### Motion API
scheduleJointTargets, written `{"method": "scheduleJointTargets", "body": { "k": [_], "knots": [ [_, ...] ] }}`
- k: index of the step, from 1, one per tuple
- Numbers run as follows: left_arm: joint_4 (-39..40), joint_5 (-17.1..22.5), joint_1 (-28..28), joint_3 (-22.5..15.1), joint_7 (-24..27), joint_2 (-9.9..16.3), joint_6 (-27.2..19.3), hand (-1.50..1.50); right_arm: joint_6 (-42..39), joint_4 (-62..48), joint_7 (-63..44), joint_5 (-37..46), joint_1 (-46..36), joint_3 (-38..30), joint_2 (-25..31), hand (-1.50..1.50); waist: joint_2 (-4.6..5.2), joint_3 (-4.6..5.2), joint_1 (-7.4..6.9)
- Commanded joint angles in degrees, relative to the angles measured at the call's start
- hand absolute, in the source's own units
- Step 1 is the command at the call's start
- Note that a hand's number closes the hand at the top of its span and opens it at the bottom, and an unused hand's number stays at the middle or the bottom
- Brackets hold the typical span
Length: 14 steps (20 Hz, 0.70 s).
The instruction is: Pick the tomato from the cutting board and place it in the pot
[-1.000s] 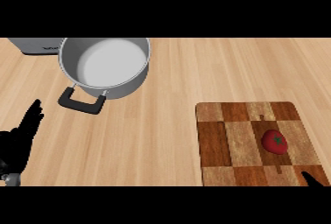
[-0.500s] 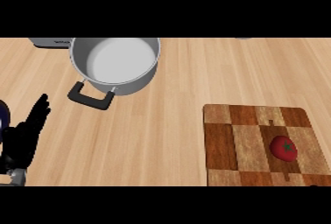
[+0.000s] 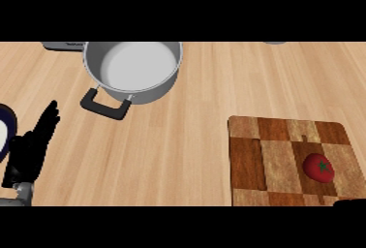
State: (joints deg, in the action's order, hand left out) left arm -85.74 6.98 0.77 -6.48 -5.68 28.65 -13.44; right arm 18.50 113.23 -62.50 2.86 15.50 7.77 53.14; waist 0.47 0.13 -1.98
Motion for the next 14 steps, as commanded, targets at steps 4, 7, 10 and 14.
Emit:
{"method": "scheduleJointTargets", "body": {
  "k": [4,7,10,14],
  "knots": [
    [-1.5,0.0,-2.3,1.3,-0.5,-0.7,0.8,0.00,-9.4,-7.7,-9.9,-5.7,-14.6,4.2,-1.9,-1.50,-0.28,-0.11,0.40],
    [-0.9,-1.3,-1.6,1.1,0.7,-1.6,0.2,0.00,-10.5,-13.2,-10.8,-5.1,-18.9,6.6,-2.9,-1.50,-0.20,-0.09,0.44],
    [-1.0,-0.1,-0.7,1.8,-1.5,-1.3,1.8,0.00,-12.5,-17.2,-11.4,-6.1,-22.2,7.0,-3.2,-1.50,-0.20,-0.11,0.55],
    [1.1,-1.1,-2.1,2.6,2.5,-1.9,2.1,0.00,-12.8,-21.9,-11.8,-4.7,-25.6,10.7,-6.3,-1.50,-0.20,-0.08,0.53]
  ]
}}
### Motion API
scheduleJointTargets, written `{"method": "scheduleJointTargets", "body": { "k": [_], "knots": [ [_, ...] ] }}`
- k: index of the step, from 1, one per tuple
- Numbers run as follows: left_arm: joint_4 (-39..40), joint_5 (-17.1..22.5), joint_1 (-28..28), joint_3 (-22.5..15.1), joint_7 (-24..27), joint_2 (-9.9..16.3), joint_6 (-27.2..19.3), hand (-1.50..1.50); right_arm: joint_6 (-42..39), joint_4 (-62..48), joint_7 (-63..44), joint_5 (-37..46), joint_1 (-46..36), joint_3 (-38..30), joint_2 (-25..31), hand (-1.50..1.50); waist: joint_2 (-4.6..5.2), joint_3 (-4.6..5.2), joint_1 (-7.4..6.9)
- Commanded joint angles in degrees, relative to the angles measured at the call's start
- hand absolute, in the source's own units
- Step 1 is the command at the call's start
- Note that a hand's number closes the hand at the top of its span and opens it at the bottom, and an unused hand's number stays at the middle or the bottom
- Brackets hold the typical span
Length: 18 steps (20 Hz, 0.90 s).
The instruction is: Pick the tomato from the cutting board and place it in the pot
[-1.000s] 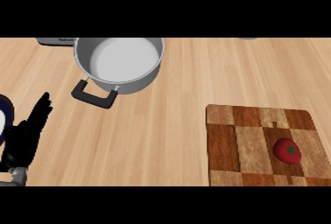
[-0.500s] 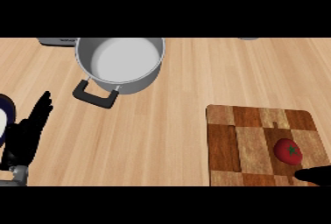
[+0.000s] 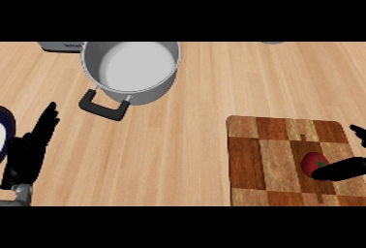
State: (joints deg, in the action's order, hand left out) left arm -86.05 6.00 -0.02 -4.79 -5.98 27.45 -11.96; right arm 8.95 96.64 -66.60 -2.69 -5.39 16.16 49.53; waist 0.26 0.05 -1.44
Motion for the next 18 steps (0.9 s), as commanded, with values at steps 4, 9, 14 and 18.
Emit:
{"method": "scheduleJointTargets", "body": {
  "k": [4,9,14,18],
  "knots": [
    [-0.5,-3.1,-1.0,-1.0,0.7,-2.3,-1.5,0.00,-3.6,-8.0,-10.2,1.8,-8.4,4.4,-5.5,-1.50,-0.10,-0.03,0.15],
    [0.0,-1.4,0.7,1.4,-1.4,-2.0,0.7,0.00,-6.5,-16.8,-4.8,0.9,-10.1,2.0,-7.0,-1.50,-0.11,-0.05,0.72],
    [0.9,-1.0,-3.7,4.6,4.0,-0.7,3.7,0.00,-6.5,-18.7,-3.1,3.8,-9.1,2.3,-9.0,-1.50,-0.20,-0.03,0.87],
    [-1.0,-2.2,-2.1,4.8,-0.8,-1.2,3.1,0.00,-4.3,-16.8,-3.4,6.6,-5.9,2.8,-11.4,-1.50,-0.29,-0.04,1.32]
  ]
}}
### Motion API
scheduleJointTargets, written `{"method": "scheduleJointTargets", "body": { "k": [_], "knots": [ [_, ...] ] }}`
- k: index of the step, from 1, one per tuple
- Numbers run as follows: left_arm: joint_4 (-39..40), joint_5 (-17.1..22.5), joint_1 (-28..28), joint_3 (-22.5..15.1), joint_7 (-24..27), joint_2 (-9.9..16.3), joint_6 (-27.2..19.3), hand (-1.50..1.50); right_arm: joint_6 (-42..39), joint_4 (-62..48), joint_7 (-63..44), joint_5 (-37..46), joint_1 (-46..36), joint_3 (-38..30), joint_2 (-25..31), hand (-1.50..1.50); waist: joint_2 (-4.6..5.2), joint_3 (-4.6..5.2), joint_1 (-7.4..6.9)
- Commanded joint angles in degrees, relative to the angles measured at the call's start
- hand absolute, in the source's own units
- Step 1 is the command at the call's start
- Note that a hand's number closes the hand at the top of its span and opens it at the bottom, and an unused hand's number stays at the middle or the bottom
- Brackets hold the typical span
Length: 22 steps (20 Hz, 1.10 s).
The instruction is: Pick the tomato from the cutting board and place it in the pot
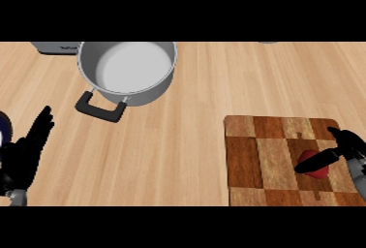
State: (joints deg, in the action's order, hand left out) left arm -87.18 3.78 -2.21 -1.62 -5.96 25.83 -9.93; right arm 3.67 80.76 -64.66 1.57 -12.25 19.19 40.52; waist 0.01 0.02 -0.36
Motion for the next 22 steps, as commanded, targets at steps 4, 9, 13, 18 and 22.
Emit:
{"method": "scheduleJointTargets", "body": {
  "k": [4,9,13,18,22],
  "knots": [
    [-0.2,-1.9,1.8,0.5,-1.4,-2.2,0.2,0.00,-0.8,-6.3,-2.2,4.0,-0.4,-1.2,-4.7,-1.50,0.06,-0.03,0.05],
    [-1.5,-2.6,-2.1,1.8,0.6,-3.2,1.9,0.00,-7.0,-8.3,2.6,4.4,-1.2,-3.8,-4.5,1.50,0.00,-0.03,-0.06],
    [-3.1,-3.8,-1.3,3.1,-2.4,-3.7,2.6,0.00,-6.9,-2.7,0.3,8.4,-0.2,-4.1,-6.4,1.50,-0.06,-0.02,0.20],
    [-2.6,-3.7,-1.8,5.6,-1.1,-3.8,4.5,0.00,-5.1,-3.0,3.3,11.7,3.3,-4.9,-9.4,1.50,-0.05,-0.02,0.27],
    [-1.2,-5.7,3.9,4.2,-5.3,-6.4,2.7,0.00,-7.7,-1.3,1.9,12.0,3.1,-6.8,-9.0,1.50,-0.02,-0.02,0.52]
  ]
}}
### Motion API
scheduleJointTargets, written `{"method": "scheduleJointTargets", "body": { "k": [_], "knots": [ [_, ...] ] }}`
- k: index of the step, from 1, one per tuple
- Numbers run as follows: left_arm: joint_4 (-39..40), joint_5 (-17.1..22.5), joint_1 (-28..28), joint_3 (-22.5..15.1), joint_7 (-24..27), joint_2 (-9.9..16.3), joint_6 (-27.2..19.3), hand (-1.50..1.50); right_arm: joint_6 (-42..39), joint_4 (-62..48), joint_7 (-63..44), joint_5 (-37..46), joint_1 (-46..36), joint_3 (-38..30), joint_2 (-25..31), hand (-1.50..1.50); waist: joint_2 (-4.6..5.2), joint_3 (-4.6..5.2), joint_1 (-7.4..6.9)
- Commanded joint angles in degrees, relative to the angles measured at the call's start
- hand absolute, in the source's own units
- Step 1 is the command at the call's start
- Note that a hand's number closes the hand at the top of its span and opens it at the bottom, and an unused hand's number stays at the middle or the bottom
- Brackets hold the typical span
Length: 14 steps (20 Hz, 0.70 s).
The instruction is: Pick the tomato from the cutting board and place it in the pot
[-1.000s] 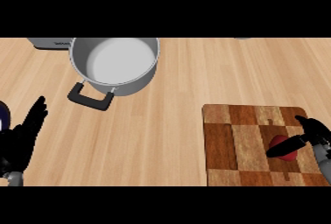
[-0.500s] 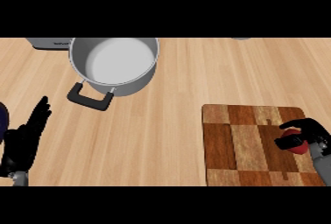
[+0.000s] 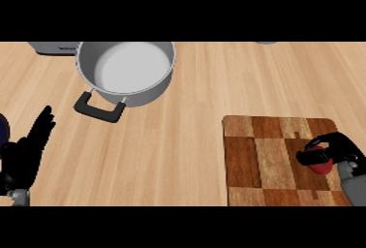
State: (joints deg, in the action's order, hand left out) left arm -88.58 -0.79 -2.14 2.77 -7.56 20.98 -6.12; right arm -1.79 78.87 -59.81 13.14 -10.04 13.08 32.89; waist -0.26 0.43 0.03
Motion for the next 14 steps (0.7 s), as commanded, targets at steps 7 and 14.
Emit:
{"method": "scheduleJointTargets", "body": {
  "k": [7,14],
  "knots": [
    [-0.8,-1.2,5.2,-5.5,0.2,-0.8,3.7,0.00,-4.0,9.7,4.0,12.4,-23.7,24.9,-19.2,1.50,1.60,0.18,-14.60],
    [2.1,-2.2,6.5,-6.3,-0.3,-1.4,3.6,0.00,-0.8,-0.3,-3.2,28.3,-44.9,32.5,-32.5,1.50,0.89,0.19,-10.82]
  ]
}}
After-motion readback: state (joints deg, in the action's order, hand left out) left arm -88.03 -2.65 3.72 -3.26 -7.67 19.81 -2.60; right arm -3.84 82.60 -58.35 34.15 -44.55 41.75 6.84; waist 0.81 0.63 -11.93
